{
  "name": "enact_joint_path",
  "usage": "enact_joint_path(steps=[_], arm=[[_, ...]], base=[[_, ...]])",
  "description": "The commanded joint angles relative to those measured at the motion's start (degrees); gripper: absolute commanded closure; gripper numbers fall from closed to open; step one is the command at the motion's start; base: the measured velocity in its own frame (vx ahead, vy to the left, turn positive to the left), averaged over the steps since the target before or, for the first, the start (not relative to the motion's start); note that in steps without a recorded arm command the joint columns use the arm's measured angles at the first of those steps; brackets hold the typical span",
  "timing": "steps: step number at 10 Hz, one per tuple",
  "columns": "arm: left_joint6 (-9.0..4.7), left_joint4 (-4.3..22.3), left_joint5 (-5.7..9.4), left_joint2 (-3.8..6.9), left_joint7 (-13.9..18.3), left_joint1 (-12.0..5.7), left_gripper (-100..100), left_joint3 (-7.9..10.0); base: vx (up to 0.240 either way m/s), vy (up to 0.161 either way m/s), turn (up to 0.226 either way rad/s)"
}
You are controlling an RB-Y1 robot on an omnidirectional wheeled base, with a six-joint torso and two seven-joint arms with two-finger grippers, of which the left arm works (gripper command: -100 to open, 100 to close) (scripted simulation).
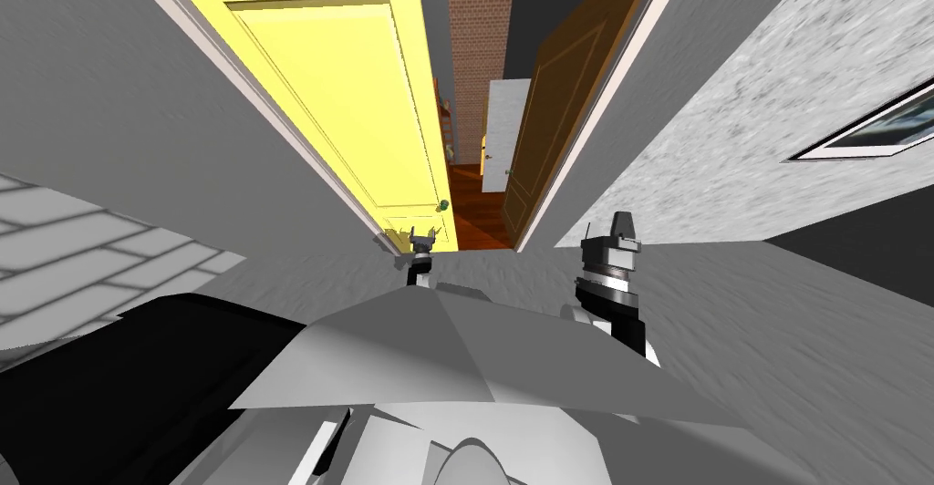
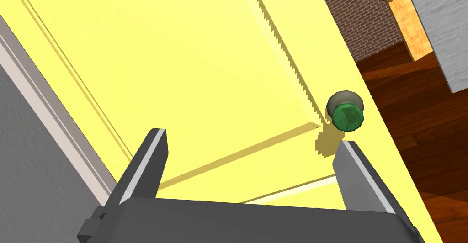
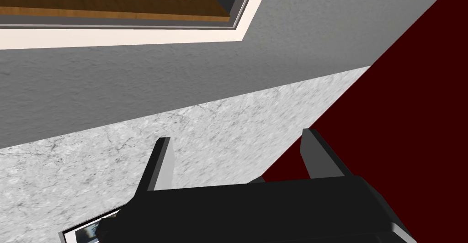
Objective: Push the door open
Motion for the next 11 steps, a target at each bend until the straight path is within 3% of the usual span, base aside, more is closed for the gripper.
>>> enact_joint_path(steps=[1,11], arm=[[-0.57,2.0,0.91,-0.2,1.64,-0.68,-100,-0.08],[-4.11,14.21,6.25,-1.72,10.9,-5.06,-100,-0.47]], base=[[0.072,0.074,-0.112],[0.075,0.077,-0.112]])
